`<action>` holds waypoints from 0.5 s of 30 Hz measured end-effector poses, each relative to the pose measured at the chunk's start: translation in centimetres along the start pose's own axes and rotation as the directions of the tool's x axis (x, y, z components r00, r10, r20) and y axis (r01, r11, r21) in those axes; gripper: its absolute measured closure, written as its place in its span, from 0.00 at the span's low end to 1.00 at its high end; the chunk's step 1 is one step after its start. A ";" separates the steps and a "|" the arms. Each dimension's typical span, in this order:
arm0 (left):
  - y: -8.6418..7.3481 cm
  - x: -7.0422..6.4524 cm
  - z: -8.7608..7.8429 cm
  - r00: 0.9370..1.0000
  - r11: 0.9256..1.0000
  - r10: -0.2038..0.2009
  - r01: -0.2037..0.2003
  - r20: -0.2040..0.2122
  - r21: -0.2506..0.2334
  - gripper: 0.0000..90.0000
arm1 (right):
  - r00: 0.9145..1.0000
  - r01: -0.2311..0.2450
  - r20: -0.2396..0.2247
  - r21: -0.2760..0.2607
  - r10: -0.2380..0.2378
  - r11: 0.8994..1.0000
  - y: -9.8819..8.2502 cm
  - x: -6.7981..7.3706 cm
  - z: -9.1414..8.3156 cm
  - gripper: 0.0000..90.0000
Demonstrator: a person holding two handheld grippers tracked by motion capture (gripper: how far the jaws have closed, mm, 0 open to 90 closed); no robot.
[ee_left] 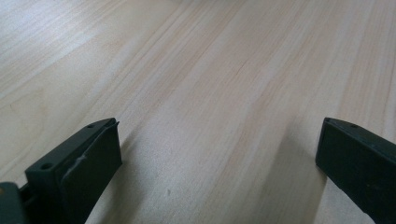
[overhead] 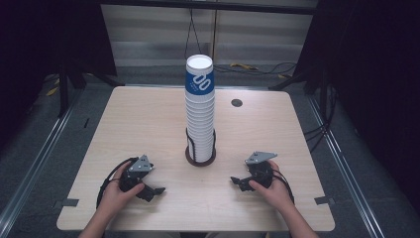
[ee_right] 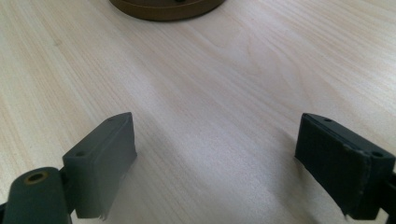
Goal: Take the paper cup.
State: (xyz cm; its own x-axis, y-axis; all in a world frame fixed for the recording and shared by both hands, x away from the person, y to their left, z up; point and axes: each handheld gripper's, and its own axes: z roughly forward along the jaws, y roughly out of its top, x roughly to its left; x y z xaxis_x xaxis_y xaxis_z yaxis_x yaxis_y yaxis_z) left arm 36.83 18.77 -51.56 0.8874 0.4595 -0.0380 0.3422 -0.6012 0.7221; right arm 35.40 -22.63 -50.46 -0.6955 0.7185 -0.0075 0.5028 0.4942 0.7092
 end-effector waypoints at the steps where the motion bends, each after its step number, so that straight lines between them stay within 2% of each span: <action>1: 0.0 0.0 0.0 1.000 1.000 0.001 -0.001 0.000 0.000 0.00 | 1.000 0.000 -0.001 0.000 0.000 1.000 0.0 0.0 0.0 0.13; 9: 0.0 0.0 0.0 1.000 1.000 -0.002 0.002 0.000 -0.003 0.00 | 1.000 -0.003 -0.004 0.000 0.003 1.000 0.0 0.0 0.0 0.13; 10: 0.0 0.0 -0.1 1.000 1.000 0.008 -0.008 0.001 0.004 0.00 | 1.000 -0.006 -0.004 0.000 0.006 1.000 0.0 0.0 -0.1 0.13; 11: -0.1 0.0 -0.1 1.000 1.000 -0.001 0.001 -0.004 0.001 0.00 | 1.000 -0.004 -0.006 -0.001 0.004 1.000 -0.1 -0.1 -0.1 0.14; 12: -0.2 -0.1 -0.1 1.000 1.000 -0.014 0.014 -0.006 -0.009 0.00 | 1.000 -0.004 -0.011 0.005 0.004 1.000 0.0 -0.1 -0.2 0.14; 13: -0.2 -0.1 -0.1 1.000 1.000 -0.014 0.014 -0.006 -0.009 0.00 | 1.000 -0.004 -0.011 0.005 0.004 1.000 0.0 -0.1 -0.2 0.14; 15: -0.2 -0.1 -0.3 1.000 1.000 -0.005 0.005 -0.004 0.005 0.00 | 1.000 -0.001 -0.025 0.037 0.002 0.999 0.3 -0.3 -0.3 0.15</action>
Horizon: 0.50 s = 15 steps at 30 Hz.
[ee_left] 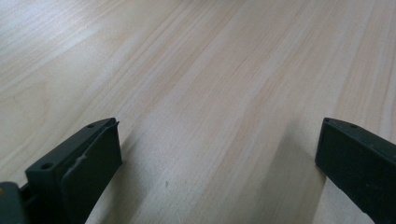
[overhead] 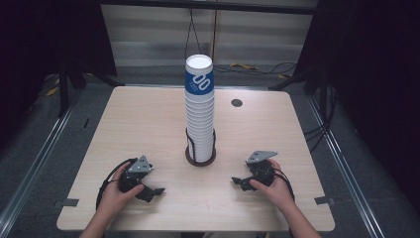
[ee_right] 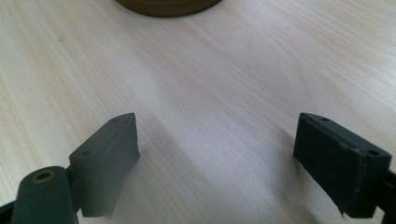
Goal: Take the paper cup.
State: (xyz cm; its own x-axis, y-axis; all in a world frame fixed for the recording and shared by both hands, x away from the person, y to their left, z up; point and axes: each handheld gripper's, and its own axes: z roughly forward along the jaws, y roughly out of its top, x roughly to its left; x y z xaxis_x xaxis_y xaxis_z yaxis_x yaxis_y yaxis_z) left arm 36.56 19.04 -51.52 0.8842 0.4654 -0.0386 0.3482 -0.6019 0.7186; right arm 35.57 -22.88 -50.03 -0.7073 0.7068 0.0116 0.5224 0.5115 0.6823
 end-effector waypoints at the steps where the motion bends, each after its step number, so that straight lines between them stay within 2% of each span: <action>1: -0.1 -0.1 0.0 1.000 1.000 -0.018 0.018 0.003 -0.011 0.00 | 1.000 0.000 0.000 0.000 0.000 1.000 0.0 0.0 0.0 0.15; 2: 0.0 -0.1 -0.1 1.000 1.000 -0.029 0.029 0.003 -0.005 0.00 | 1.000 0.003 -0.009 0.002 -0.003 1.000 0.1 0.0 0.0 0.15; 3: 0.1 0.1 -0.3 1.000 1.000 -0.022 0.022 0.002 0.018 0.00 | 1.000 0.015 -0.015 -0.002 -0.015 1.000 0.1 0.0 0.0 0.15; 4: 0.2 0.0 -0.4 0.999 0.999 -0.040 0.041 -0.022 0.021 0.04 | 0.999 0.036 -0.027 0.010 -0.035 0.999 0.3 0.1 0.0 0.15; 5: 0.3 0.0 -0.6 0.999 0.999 -0.040 0.041 -0.030 0.033 0.07 | 0.999 0.043 -0.028 0.006 -0.043 0.999 0.5 0.1 -0.1 0.15; 7: 0.4 0.1 -0.7 0.999 0.998 -0.047 0.048 -0.025 0.035 0.17 | 0.998 0.039 -0.040 -0.011 -0.039 0.999 0.8 0.1 -0.3 0.15; 8: 0.5 0.1 -1.1 0.996 0.995 -0.090 0.090 -0.003 0.043 0.19 | 0.998 0.037 -0.047 -0.020 -0.037 0.999 0.9 0.2 -0.5 0.15; 9: 0.5 0.1 -1.2 0.993 0.993 -0.113 0.112 0.020 0.042 0.17 | 0.998 0.033 -0.051 -0.022 -0.034 0.999 1.1 0.3 -0.6 0.15; 10: 0.5 0.1 -1.2 0.993 0.993 -0.113 0.112 0.020 0.042 0.17 | 0.998 0.030 -0.060 -0.023 -0.031 0.999 1.3 0.4 -0.8 0.15; 12: 0.6 0.1 -1.3 0.990 0.989 -0.139 0.137 0.037 0.052 0.18 | 0.997 0.030 -0.072 -0.030 -0.032 0.999 1.5 0.5 -1.0 0.15; 13: 0.7 0.1 -1.3 0.989 0.989 -0.140 0.137 0.047 0.056 0.18 | 0.995 0.033 -0.093 -0.052 -0.037 0.998 2.0 0.8 -1.5 0.15; 15: 0.9 0.0 -1.5 0.990 0.989 -0.135 0.132 0.047 0.062 0.18 | 0.995 0.036 -0.094 -0.060 -0.042 0.998 2.4 0.9 -1.7 0.15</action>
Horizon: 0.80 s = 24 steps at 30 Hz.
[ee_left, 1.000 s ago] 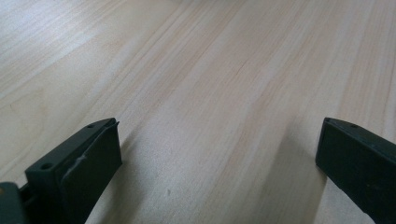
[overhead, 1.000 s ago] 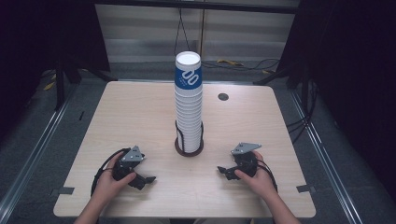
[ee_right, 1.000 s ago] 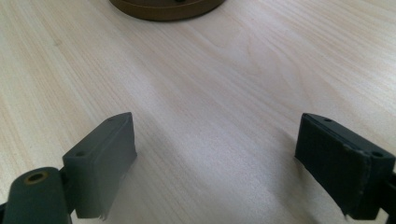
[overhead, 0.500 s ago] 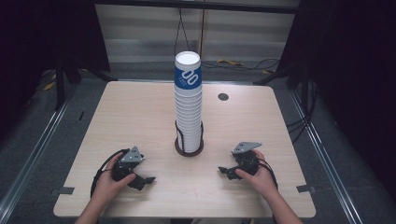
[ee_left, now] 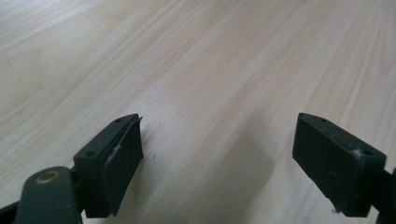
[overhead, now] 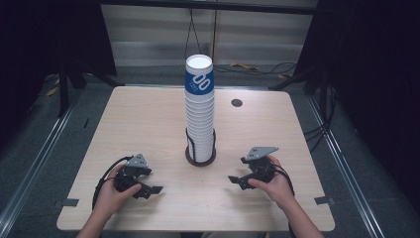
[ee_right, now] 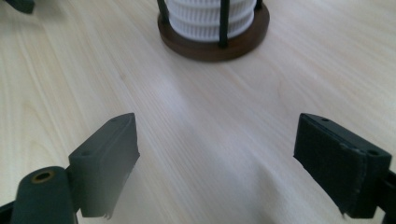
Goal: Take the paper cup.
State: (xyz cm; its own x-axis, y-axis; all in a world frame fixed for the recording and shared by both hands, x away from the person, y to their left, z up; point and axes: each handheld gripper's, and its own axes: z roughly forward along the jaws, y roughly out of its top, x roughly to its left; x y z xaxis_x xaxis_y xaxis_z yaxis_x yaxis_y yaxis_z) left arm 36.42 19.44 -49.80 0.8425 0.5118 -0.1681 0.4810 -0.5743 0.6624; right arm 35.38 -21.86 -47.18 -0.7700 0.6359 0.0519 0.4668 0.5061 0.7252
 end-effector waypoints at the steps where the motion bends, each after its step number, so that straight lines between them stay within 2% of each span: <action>1: 0.3 -0.1 -0.3 1.000 1.000 0.001 -0.001 0.006 -0.013 0.18 | 1.000 -0.002 -0.007 -0.006 0.002 1.000 0.4 0.1 -0.2 0.15; 4: 0.9 -0.2 -0.9 0.998 0.998 -0.033 0.035 0.046 -0.054 0.18 | 0.999 -0.017 -0.035 -0.050 0.015 0.999 1.9 0.3 -0.8 0.15; 6: 1.4 -0.2 -1.2 0.998 0.997 -0.035 0.039 0.060 -0.062 0.18 | 0.999 -0.021 -0.040 -0.064 0.019 0.998 3.0 0.3 -1.3 0.15; 8: 2.0 -0.4 -1.6 0.999 0.998 -0.011 0.014 0.053 -0.065 0.18 | 0.999 -0.019 -0.044 -0.065 0.016 0.998 3.4 0.2 -1.5 0.15; 9: 2.7 -0.4 -2.0 0.998 0.997 0.006 -0.002 0.057 -0.072 0.18 | 0.999 -0.006 -0.045 -0.063 0.004 0.998 4.3 0.1 -1.9 0.15; 11: 3.0 -0.4 -2.1 0.998 0.997 0.007 -0.003 0.058 -0.075 0.18 | 0.999 -0.001 -0.042 -0.062 -0.002 0.998 4.8 0.1 -2.1 0.15; 14: 4.1 -0.3 -2.5 0.998 0.998 0.022 -0.018 0.051 -0.064 0.18 | 0.999 0.002 -0.045 -0.067 -0.005 0.998 6.5 -0.1 -2.8 0.16; 17: 5.6 -0.3 -3.0 0.998 0.998 0.046 -0.044 0.045 -0.046 0.18 | 0.999 -0.002 -0.051 -0.059 -0.001 0.998 7.4 -0.3 -3.2 0.16; 19: 6.0 -0.4 -3.1 0.998 0.998 0.053 -0.051 0.039 -0.047 0.18 | 0.998 -0.005 -0.055 -0.057 0.002 0.998 7.6 -0.4 -3.3 0.16; 24: 8.0 -0.4 -3.7 0.997 0.996 0.071 -0.069 0.042 -0.049 0.18 | 0.998 0.018 -0.062 -0.046 -0.020 0.999 9.3 -0.7 -4.3 0.16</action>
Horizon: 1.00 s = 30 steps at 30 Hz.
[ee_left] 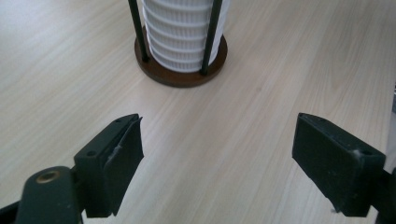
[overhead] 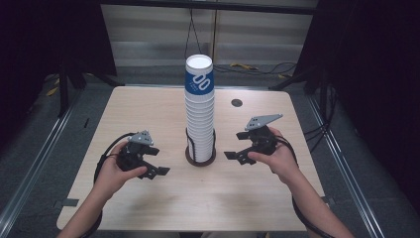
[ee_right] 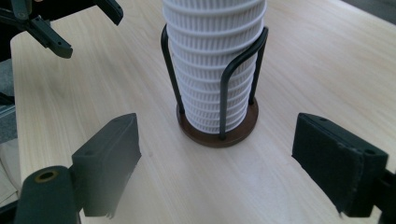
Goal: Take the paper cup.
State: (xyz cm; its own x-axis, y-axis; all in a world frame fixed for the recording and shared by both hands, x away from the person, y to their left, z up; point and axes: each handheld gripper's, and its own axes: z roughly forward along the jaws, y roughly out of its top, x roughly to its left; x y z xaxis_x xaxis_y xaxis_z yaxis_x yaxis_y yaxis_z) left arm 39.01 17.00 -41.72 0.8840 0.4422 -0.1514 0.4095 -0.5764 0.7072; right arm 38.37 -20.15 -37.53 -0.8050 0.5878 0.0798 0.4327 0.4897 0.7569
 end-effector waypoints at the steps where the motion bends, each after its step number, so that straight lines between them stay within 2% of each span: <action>1: 0.0 0.0 0.0 1.000 1.000 0.000 0.000 0.000 0.000 0.18 | 1.000 0.000 0.000 0.000 0.000 1.000 0.0 0.0 0.0 0.16; 4: 0.9 0.0 -0.2 1.000 1.000 0.011 -0.011 -0.003 0.005 0.18 | 1.000 0.007 0.002 0.003 -0.007 1.000 1.2 -0.3 -0.6 0.16; 7: 1.7 0.1 -0.2 1.000 1.000 0.012 -0.012 0.016 -0.001 0.18 | 1.000 0.012 -0.001 0.008 -0.012 1.000 1.8 -0.4 -0.8 0.16; 9: 2.2 0.3 -0.2 1.000 1.000 0.019 -0.019 0.010 0.006 0.18 | 0.999 0.040 -0.004 0.035 -0.040 0.999 2.8 -0.4 -1.1 0.16; 12: 2.8 0.4 -0.4 1.000 0.999 0.026 -0.027 0.013 0.025 0.18 | 0.998 0.061 0.001 0.048 -0.061 0.997 3.7 -0.3 -1.3 0.16; 17: 3.8 0.4 -0.4 0.999 0.999 0.048 -0.048 0.000 0.022 0.18 | 0.998 0.069 -0.007 0.049 -0.068 0.996 4.7 -0.4 -1.6 0.16; 30: 7.5 0.5 -1.2 0.996 0.996 0.092 -0.092 0.001 -0.002 0.18 | 0.997 0.078 0.008 0.009 -0.078 0.997 8.2 -0.8 -3.3 0.16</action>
State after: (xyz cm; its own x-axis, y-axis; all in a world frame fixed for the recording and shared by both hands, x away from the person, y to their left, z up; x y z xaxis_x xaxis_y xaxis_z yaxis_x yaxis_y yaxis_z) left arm 42.22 13.73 -35.65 0.9182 0.3868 -0.0860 0.3257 -0.6132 0.7196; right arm 41.21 -18.74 -29.27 -0.8330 0.5530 0.0156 0.3725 0.5398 0.7549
